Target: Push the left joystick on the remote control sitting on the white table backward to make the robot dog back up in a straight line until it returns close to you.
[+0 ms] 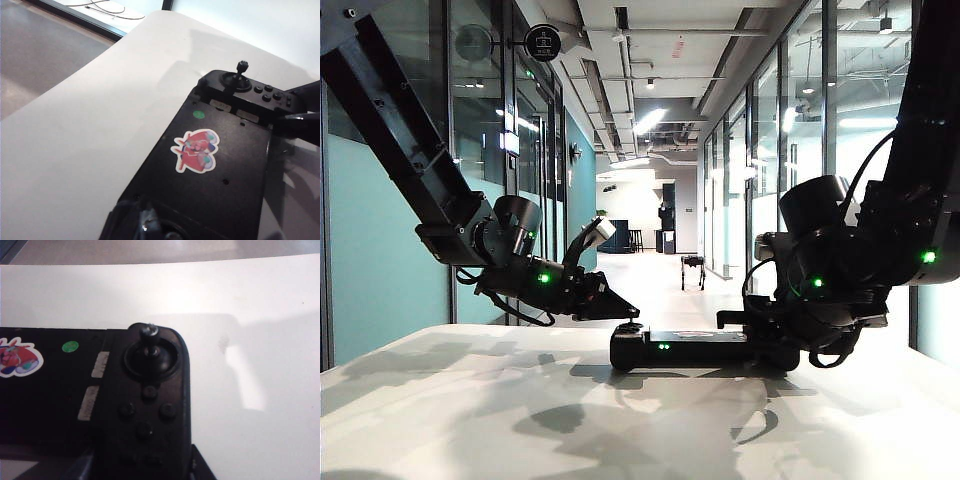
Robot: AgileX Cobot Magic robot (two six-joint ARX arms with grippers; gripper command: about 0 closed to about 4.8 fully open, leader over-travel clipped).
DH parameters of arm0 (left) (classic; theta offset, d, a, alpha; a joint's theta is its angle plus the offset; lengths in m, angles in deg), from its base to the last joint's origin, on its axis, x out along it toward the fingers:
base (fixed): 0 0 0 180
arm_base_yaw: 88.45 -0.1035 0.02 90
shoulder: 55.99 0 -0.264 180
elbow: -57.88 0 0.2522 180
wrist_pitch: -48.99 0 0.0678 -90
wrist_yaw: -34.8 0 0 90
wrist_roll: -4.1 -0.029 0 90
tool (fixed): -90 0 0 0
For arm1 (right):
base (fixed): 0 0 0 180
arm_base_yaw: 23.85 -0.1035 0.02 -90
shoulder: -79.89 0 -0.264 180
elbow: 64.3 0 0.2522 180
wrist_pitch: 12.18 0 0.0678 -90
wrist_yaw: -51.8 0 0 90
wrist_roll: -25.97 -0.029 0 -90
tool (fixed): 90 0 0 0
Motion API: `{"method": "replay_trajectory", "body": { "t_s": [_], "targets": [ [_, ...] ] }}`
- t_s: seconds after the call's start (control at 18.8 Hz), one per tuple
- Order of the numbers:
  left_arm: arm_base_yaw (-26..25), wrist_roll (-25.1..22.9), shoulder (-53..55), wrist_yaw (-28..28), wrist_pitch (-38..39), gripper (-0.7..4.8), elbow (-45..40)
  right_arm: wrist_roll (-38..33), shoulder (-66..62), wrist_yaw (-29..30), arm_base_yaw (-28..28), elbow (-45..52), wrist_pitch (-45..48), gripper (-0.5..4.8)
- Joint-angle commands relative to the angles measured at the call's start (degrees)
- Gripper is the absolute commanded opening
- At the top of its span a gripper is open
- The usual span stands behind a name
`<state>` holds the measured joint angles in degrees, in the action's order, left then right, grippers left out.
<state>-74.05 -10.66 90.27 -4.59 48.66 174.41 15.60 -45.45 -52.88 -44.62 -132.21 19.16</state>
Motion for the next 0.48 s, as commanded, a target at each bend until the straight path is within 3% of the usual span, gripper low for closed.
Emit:
{"method": "replay_trajectory", "body": {
  "t_s": [0.05,0.37,0.48],
  "targets": [
    [0.15,-1.18,-0.17,1.03,-0.04,-0.06,0.26,-0.15,0.31,-1.97,0.02,-0.15,1.44,1.56],
    [0.15,-1.36,-0.17,0.20,-0.17,-0.06,0.26,-0.17,0.31,-2.34,0.04,-0.15,1.46,1.57],
    [0.22,-1.33,-0.17,-3.30,-0.79,-0.06,0.26,-0.17,0.31,-2.29,0.02,-0.15,1.44,1.56]
  ]
}}
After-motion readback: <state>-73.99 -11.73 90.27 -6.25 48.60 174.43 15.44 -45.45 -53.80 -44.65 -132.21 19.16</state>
